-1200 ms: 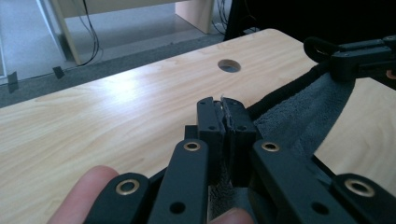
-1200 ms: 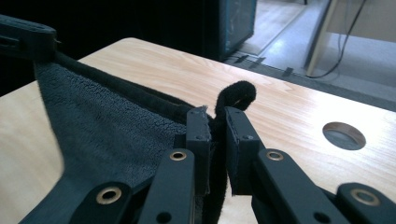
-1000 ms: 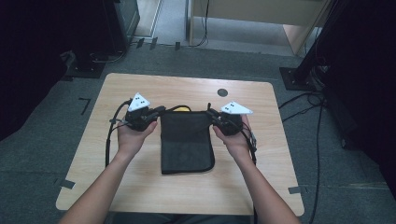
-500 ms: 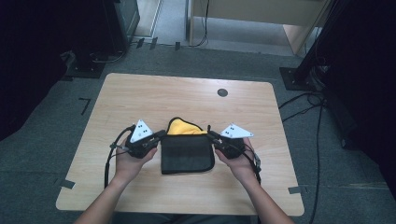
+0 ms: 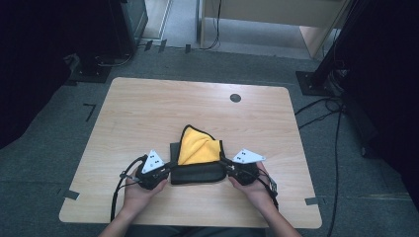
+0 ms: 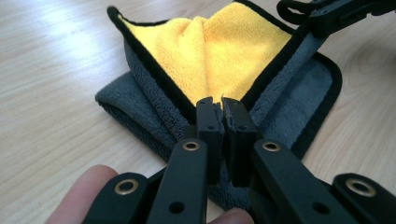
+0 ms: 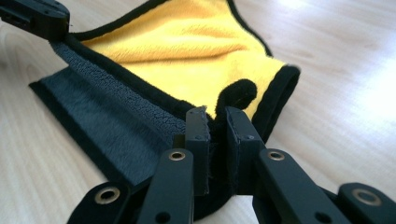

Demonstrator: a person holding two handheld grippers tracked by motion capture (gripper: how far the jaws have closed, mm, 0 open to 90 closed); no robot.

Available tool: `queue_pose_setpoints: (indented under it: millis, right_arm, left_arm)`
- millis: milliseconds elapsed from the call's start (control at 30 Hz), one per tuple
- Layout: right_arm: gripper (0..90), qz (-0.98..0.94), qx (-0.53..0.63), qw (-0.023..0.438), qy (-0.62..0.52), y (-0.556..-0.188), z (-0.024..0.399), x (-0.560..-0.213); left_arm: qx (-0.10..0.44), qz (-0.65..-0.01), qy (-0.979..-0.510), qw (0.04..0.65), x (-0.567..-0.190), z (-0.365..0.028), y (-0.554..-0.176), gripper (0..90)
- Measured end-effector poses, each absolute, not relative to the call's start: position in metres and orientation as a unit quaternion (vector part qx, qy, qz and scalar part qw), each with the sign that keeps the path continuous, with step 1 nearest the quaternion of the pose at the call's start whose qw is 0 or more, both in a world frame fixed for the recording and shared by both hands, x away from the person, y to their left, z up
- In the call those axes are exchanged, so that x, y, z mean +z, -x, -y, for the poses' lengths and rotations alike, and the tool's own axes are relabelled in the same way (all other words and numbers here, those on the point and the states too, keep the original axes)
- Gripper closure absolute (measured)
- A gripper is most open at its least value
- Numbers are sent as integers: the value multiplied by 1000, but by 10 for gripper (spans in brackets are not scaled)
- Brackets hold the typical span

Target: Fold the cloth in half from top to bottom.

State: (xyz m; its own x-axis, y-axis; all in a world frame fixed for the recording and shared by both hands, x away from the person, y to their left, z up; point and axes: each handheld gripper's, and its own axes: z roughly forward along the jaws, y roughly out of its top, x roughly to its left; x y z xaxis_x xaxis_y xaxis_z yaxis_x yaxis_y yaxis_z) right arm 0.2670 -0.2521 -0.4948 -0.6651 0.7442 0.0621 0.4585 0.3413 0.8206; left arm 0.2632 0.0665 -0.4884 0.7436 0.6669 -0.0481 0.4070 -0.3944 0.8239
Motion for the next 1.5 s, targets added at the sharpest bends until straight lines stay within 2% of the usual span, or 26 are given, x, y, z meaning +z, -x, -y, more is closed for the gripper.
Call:
queue_pose_setpoints:
  millis: [367,467,567,633,700,1033,1100,1400,1500]
  right_arm:
    - [776,-829,406,156,-352,-250,254,-506]
    - [727,-835,398,150,-349,-249,254,-509]
    - [559,-829,411,143,-350,-248,258,-504]
    - [526,-819,432,129,-356,-249,262,-495]
    - [508,-808,445,139,-360,-259,262,-481]
    - [551,-789,449,144,-394,-318,221,-469]
    - [572,-770,468,124,-415,-334,207,-466]
    - [567,-755,466,110,-447,-361,171,-456]
    - [550,-740,450,98,-490,-373,163,-458]
  left_arm:
    - [148,-291,-855,404,-498,-63,-246,850]
    - [139,-288,-857,403,-501,-65,-245,812]
    - [125,-289,-858,406,-503,-70,-245,799]
    - [121,-288,-860,404,-506,-72,-244,796]
    - [119,-288,-860,404,-509,-72,-243,794]
    - [135,-282,-861,400,-512,-69,-240,796]
    - [140,-280,-861,401,-513,-68,-239,798]
    - [146,-276,-862,399,-514,-67,-238,800]
    - [146,-276,-862,399,-514,-67,-238,800]
